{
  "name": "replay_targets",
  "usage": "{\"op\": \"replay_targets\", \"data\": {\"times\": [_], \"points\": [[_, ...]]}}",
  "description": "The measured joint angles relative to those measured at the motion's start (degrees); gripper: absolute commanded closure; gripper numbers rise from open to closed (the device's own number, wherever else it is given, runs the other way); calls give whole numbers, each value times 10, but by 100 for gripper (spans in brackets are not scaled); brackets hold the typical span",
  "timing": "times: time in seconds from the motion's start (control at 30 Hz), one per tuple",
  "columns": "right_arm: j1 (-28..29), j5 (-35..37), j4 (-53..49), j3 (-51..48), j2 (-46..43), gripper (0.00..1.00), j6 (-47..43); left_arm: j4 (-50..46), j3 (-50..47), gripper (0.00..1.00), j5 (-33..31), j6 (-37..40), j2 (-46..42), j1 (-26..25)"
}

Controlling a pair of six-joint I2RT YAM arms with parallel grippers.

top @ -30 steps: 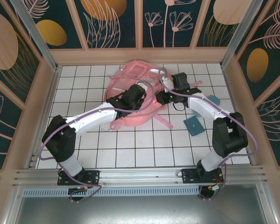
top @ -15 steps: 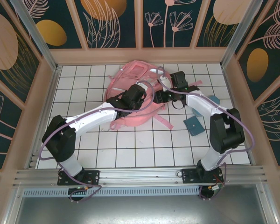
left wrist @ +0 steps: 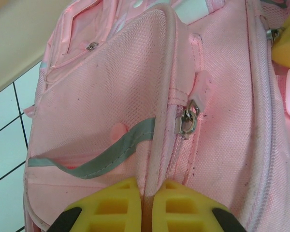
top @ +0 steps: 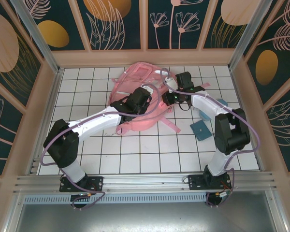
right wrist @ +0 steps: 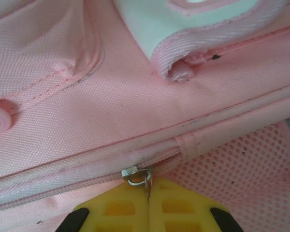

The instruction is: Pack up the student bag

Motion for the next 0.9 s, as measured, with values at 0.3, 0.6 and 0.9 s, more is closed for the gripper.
{"op": "replay_targets", "data": {"times": [0.3, 0.6, 0.9], "points": [[2, 12, -17, 4, -26, 100, -16, 6, 0, 100, 1, 0, 0, 0], [26, -42, -52, 2, -56, 100, 2, 5, 0, 100, 1, -8, 0, 0], [94, -129, 35, -98, -102, 100, 103, 6, 0, 100, 21, -40, 3, 1]]}}
